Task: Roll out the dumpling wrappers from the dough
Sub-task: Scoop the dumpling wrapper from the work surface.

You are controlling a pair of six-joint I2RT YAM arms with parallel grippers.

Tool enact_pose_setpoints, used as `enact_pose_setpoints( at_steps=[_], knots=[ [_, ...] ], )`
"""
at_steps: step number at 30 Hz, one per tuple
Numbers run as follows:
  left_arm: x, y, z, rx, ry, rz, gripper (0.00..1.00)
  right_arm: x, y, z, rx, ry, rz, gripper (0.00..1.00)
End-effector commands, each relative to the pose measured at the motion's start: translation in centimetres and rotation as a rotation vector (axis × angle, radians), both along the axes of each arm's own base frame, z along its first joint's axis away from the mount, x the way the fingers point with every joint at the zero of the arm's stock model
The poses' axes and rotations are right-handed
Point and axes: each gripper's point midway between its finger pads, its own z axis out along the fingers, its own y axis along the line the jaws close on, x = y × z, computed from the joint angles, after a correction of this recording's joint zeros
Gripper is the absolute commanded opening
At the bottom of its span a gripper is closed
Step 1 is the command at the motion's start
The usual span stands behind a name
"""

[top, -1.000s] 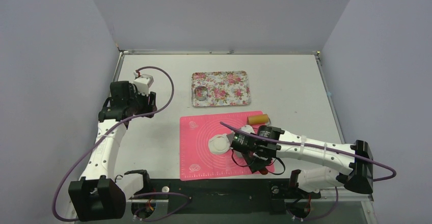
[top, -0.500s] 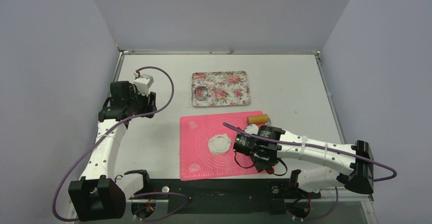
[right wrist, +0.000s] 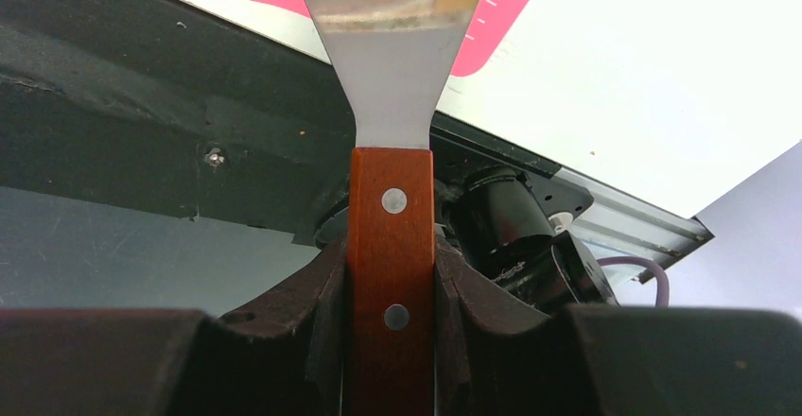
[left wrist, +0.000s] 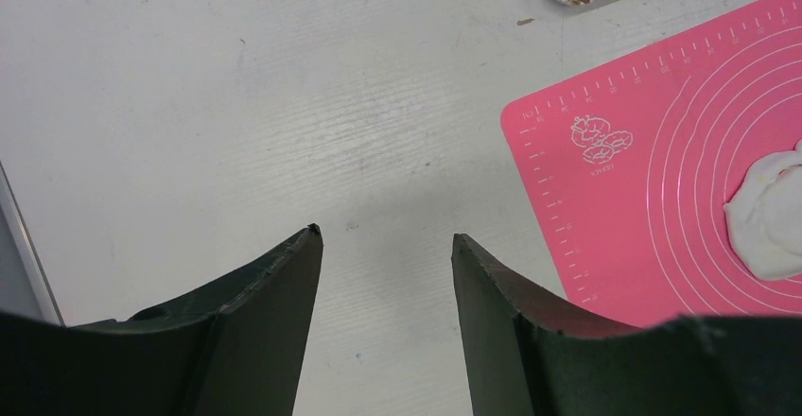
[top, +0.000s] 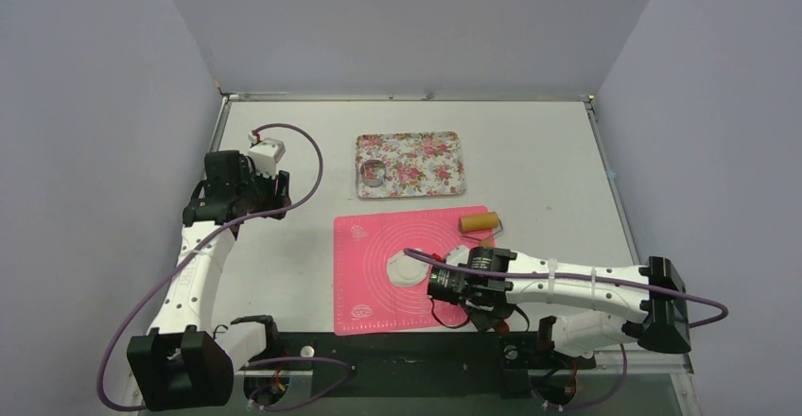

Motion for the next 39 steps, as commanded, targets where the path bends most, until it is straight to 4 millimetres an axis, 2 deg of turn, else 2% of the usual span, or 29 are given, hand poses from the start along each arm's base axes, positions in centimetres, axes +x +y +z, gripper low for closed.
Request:
enact_pose_setpoints(
  at_steps=[1,6,16,21,23,29,34,36,39],
  knots=[
    [0.7,-0.2,2.3,-0.012,-0.066,-0.005,0.51,1.0,0.8,-0.2,-0.007,-0.039,0.04,0.0],
    [0.6,-0.1,2.4,-0.009,-0.071,-0.007,0.51,0.5,2.4,0.2,0.015,-0.026,0.105,0.0],
    [0.7,-0.1,2.4,-0.009,-0.07,-0.008,0.51,0.1,4.1,0.1,0.046,-0.013,0.163,0.0],
    [0.8,-0.1,2.2,-0.009,-0.065,-0.009,0.51,0.6,3.4,0.7,0.017,-0.045,0.163,0.0],
    [0.9,-0.2,2.1,-0.013,-0.06,-0.014,0.51,1.3,4.0,0.8,0.033,-0.078,0.175,0.0],
    [0.9,-0.4,2.2,-0.022,-0.044,-0.017,0.51,1.6,4.7,-0.6,0.032,-0.07,0.218,0.0],
    [0.5,-0.3,2.4,-0.015,-0.065,-0.012,0.51,1.3,4.9,-1.2,0.086,-0.079,0.184,0.0],
    [0.5,-0.3,2.5,-0.015,-0.07,-0.011,0.51,1.2,4.3,-1.5,0.088,-0.083,0.159,0.0],
    [0.6,-0.3,2.8,-0.013,-0.079,-0.012,0.51,1.3,3.8,-0.9,0.095,-0.108,0.119,0.0]
  ],
)
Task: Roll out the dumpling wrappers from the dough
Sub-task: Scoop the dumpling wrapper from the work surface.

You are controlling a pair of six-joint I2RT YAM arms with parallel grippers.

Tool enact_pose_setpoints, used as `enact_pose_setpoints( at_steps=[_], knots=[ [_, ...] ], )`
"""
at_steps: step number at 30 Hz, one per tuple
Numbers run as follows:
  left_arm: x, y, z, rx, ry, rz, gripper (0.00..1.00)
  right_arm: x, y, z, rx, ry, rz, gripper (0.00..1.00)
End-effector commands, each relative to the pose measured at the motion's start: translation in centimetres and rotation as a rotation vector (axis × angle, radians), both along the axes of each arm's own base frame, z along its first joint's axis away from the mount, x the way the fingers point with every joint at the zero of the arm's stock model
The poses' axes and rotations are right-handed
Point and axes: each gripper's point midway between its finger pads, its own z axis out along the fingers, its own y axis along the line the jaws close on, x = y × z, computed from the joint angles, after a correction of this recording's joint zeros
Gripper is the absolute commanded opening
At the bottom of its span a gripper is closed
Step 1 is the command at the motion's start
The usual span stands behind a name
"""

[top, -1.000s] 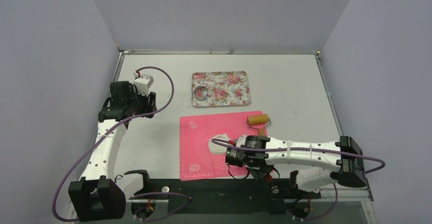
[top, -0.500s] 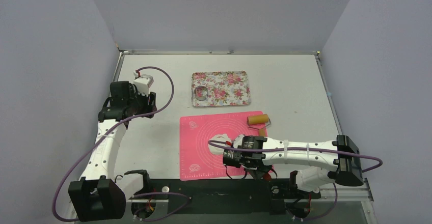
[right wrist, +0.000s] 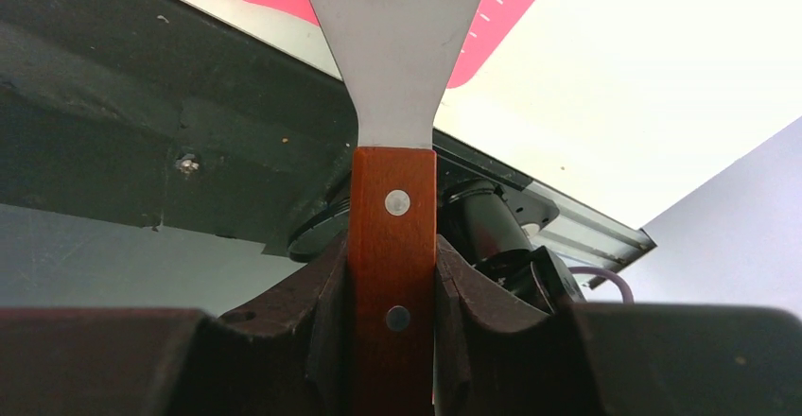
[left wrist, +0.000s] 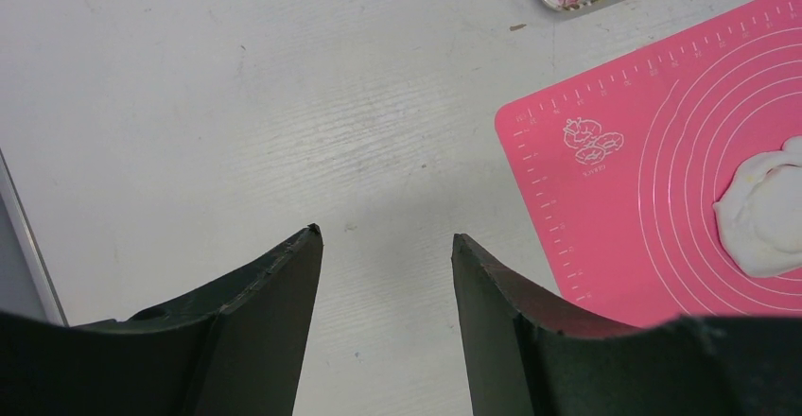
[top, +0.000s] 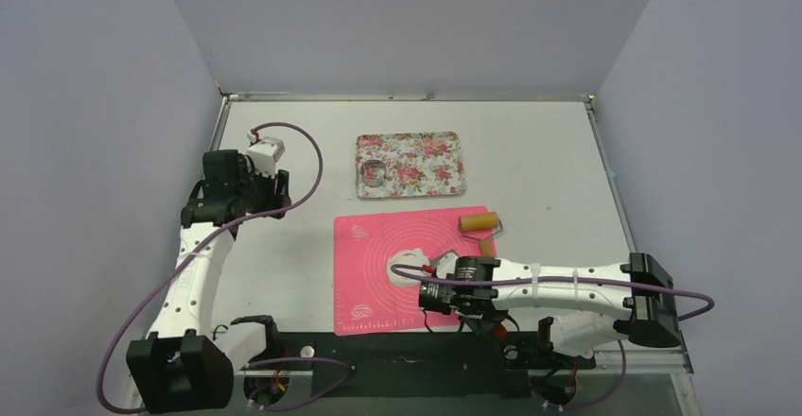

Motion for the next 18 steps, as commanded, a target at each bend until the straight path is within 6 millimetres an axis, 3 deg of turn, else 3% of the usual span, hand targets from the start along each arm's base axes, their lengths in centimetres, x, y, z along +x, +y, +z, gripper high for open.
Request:
enact_pose_setpoints(
  at_steps=[1,7,18],
  knots=[
    [0.6,-0.1,2.3,-0.01,-0.07,-0.007,0.51,1.3,3.4,0.7,0.198,-0.094,-0.015,0.0],
    [0.9,-0.1,2.5,-0.01,-0.068,-0.006,0.51,3.6,2.3,2.8,0.187,-0.243,-0.06,0.0],
    [0.5,0.2,2.3,0.007,-0.072,0.002,0.51,3.8,0.2,4.2,0.175,-0.275,-0.12,0.0]
  ],
)
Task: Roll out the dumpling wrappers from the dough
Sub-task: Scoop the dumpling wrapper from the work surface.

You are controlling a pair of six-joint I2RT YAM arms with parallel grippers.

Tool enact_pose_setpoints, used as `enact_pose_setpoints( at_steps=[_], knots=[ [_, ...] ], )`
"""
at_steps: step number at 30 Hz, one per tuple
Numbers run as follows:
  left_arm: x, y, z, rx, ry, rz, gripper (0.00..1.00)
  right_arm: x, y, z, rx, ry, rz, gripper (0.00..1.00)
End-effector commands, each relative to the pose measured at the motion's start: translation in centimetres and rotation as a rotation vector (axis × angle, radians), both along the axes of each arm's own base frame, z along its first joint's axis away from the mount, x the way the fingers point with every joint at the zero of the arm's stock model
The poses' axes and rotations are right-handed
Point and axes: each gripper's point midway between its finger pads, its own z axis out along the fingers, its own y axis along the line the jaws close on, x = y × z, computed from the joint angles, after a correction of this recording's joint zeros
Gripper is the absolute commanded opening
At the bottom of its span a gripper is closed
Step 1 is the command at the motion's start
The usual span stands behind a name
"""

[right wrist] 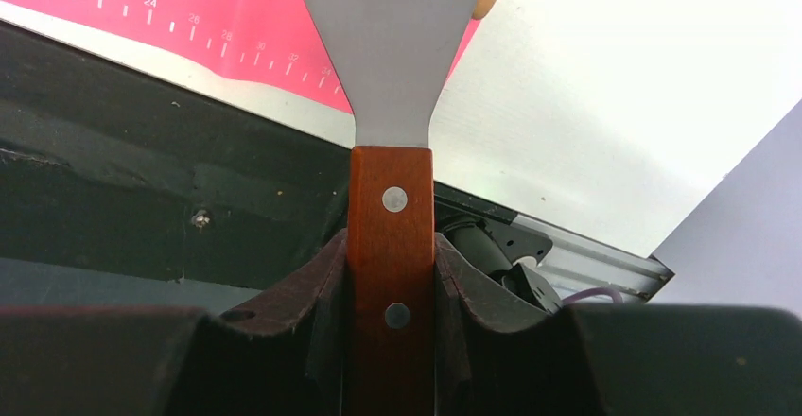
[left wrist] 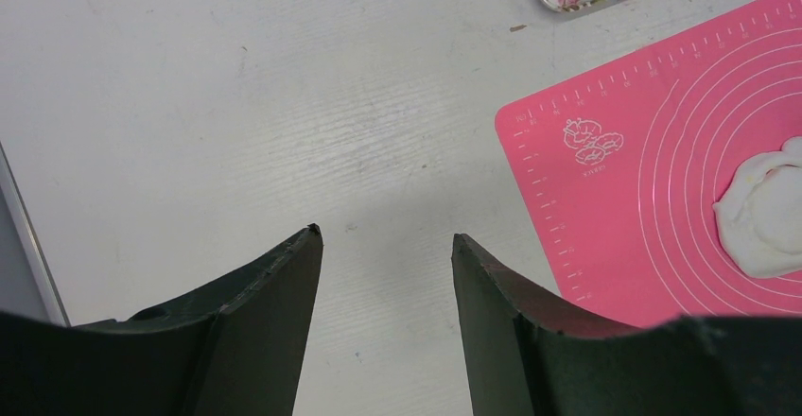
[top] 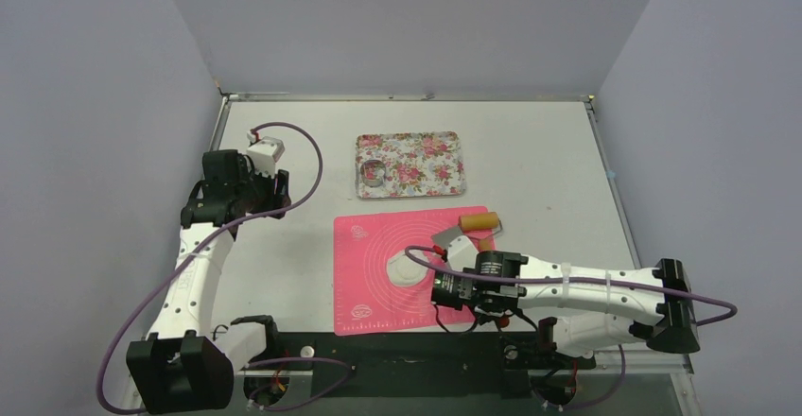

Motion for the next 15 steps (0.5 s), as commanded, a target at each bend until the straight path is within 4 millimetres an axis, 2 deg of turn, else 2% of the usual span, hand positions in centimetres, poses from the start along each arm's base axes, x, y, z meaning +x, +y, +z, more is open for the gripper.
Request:
enact_pose_setpoints(
  at_steps=[1,5,9,15],
  knots=[
    [0.5,0.2,2.1,0.008,-0.064,0.001,0.51,1.6,-0.1,2.1,0.043,-0.1,-0.04,0.0],
    [0.4,0.6,2.3,0.024,-0.077,0.013,0.51,3.1,-0.1,1.6,0.05,-0.128,-0.053,0.0],
    [0.4,0.5,2.3,0.022,-0.08,0.012,0.51,5.2,0.5,0.2,0.017,-0.162,-0.037,0.0],
    [0.6,0.5,2.3,0.02,-0.077,0.011,0.51,5.3,1.8,-2.7,0.014,-0.137,-0.011,0.0]
  ],
)
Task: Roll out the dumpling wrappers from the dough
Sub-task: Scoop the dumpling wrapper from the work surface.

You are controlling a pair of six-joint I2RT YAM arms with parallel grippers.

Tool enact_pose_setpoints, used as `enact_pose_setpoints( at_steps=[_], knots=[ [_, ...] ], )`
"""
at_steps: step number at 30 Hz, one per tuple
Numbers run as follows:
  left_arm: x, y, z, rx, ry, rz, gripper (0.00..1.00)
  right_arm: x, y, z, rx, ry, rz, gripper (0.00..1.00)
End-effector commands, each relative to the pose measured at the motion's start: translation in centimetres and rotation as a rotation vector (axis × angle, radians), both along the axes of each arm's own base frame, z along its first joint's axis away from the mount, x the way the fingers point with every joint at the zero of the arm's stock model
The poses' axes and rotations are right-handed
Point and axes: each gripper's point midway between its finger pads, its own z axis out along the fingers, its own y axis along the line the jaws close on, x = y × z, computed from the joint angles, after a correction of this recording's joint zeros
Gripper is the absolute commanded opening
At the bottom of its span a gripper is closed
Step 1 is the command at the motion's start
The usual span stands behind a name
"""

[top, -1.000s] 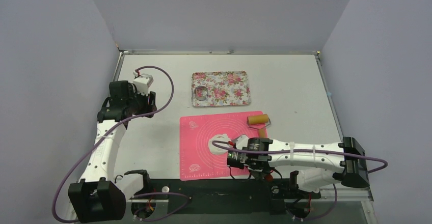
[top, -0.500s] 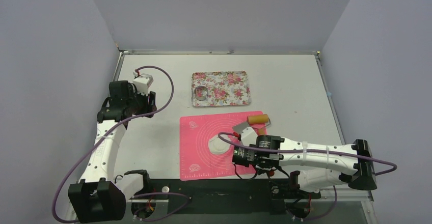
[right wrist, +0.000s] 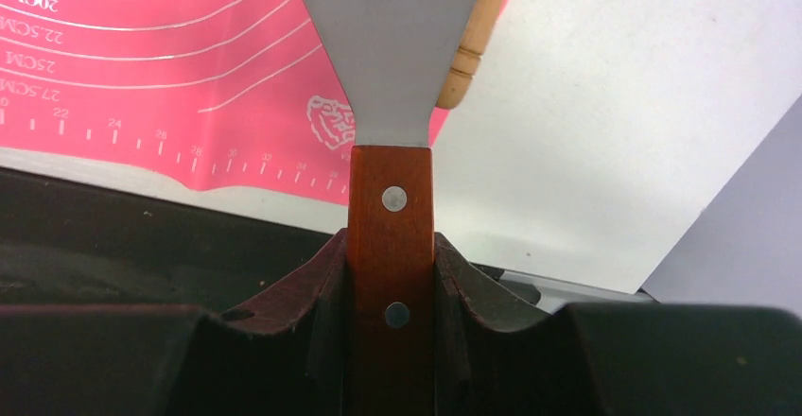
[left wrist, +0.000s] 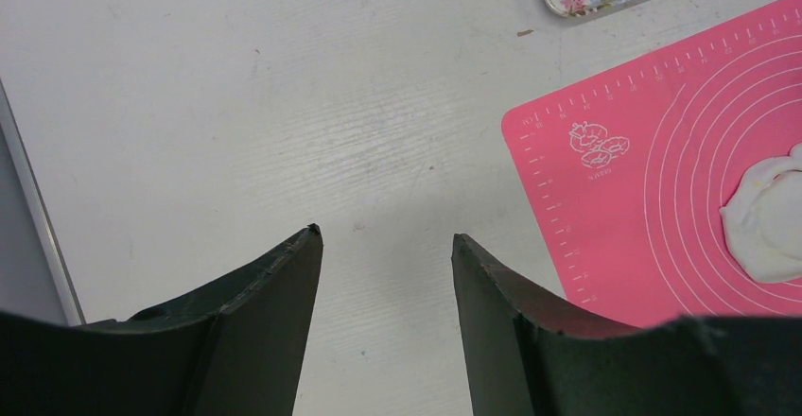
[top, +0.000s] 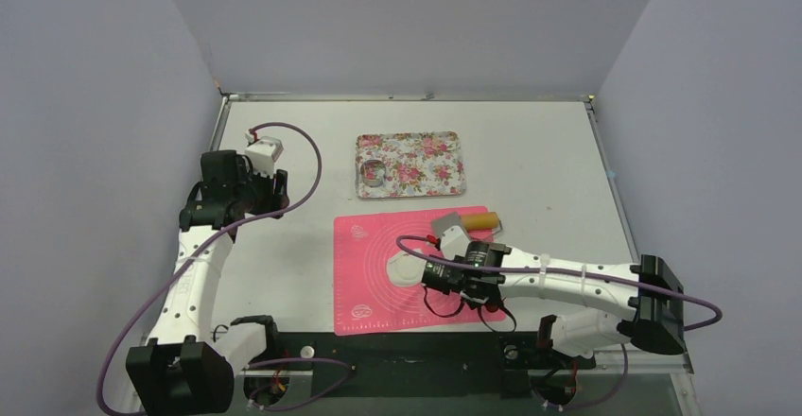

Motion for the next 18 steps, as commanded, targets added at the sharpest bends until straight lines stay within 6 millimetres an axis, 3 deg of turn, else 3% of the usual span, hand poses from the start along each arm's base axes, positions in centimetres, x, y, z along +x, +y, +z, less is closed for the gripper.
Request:
enact_pose_setpoints(
  at_steps=[1,4,10,18],
  knots=[
    [0.7,0.2,1.7,0.007,-0.055,-0.001,0.51,0.9,1.9,-2.0,0.054,-0.03,0.04,0.0],
    [0.8,0.1,1.7,0.003,-0.054,-0.003,0.51,0.0,3.5,-3.5,0.092,0.002,0.075,0.0],
    [0.7,0.0,1.6,0.0,-0.051,-0.007,0.51,-1.5,4.6,-5.8,0.055,0.056,0.128,0.0],
    [0.5,0.0,1.7,0.003,-0.058,-0.011,0.51,-3.6,6.5,-5.9,0.08,0.09,0.177,0.0]
  ],
)
